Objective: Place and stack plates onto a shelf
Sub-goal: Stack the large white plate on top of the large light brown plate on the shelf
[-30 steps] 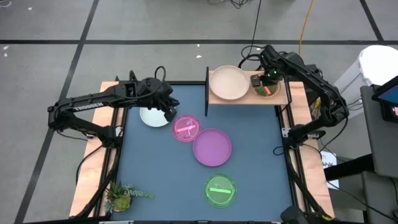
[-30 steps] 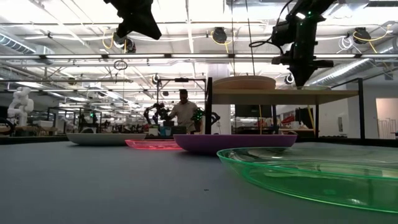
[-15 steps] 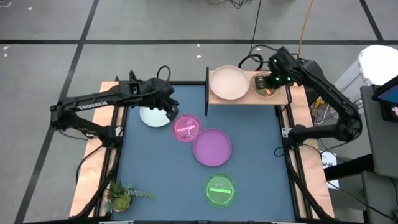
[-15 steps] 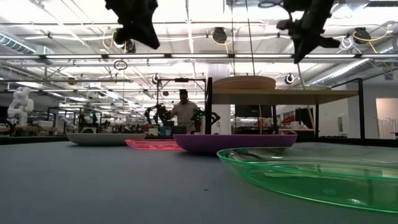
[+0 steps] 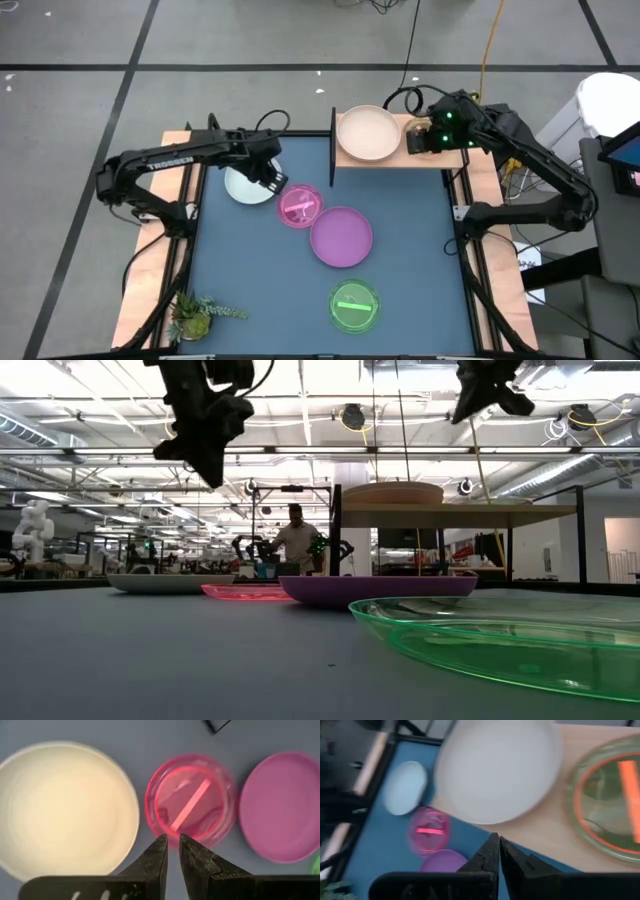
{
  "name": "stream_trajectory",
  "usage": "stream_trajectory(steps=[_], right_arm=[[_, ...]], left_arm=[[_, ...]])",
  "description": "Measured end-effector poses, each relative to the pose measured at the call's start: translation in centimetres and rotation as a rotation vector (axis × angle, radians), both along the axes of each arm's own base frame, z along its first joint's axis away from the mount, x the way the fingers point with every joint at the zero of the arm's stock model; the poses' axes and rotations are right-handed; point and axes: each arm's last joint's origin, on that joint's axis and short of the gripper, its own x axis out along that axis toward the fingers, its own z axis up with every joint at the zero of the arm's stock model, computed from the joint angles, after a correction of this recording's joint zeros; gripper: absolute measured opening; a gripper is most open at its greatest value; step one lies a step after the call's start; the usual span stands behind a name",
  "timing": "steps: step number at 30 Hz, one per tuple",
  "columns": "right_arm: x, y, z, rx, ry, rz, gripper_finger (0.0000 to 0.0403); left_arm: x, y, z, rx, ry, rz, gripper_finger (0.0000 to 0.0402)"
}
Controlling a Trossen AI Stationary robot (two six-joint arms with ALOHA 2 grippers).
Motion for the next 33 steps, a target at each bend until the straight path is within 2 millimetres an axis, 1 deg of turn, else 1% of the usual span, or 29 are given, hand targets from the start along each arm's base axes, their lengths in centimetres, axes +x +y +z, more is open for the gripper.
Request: stream_trajectory(steps=[3, 6, 7, 10, 13, 16, 20, 22, 24, 28, 33], right_arm=[[0.8, 0.8, 0.3, -0.008, -0.045, 0.039, 0.0], [1.4, 1.7, 0.5, -0.009, -0.072, 0.081, 0.0], [1.7, 1.9, 0.5, -0.01, -0.08, 0.095, 0.0], [2.5, 2.7, 0.1, -0.002, -0.115, 0.129, 0.0], [3.4, 3.4, -0.4, 0.007, -0.157, 0.154, 0.0], [4.2, 4.0, -0.8, 0.008, -0.204, 0.18, 0.0], [5.0, 4.8, -1.5, 0.029, -0.239, 0.201, 0.0], [5.1, 5.2, -1.8, 0.03, -0.233, 0.205, 0.0], [5.2, 5.6, -2.0, 0.023, -0.223, 0.211, 0.0], [5.4, 6.1, -2.2, 0.004, -0.21, 0.237, 0.0], [5.4, 6.1, -2.2, -0.028, -0.197, 0.271, 0.0]], left_arm=[[-0.5, 0.0, -0.2, -0.038, 0.036, 0.002, 0.006], [-1.0, 0.2, -0.3, -0.053, 0.076, 0.02, 0.008], [-1.3, 0.4, -0.4, -0.053, 0.104, 0.054, 0.0089], [-2.3, 1.6, -0.4, -0.055, 0.149, 0.167, 0.0125], [-2.8, 2.8, -0.4, -0.061, 0.147, 0.247, 0.0163], [-3.8, 3.8, -0.5, -0.039, 0.187, 0.313, 0.0184], [-4.7, 5.2, -0.4, 0.181, 0.295, 0.339, 0.0188], [-5.2, 5.9, -0.3, 0.224, 0.326, 0.349, 0.0188], [-5.8, 7.0, -0.5, 0.199, 0.332, 0.347, 0.0188], [-7.2, 9.2, -1.8, -0.018, 0.331, 0.359, 0.0188], [-8.4, 10.8, -2.8, -0.089, 0.37, 0.442, 0.0188]])
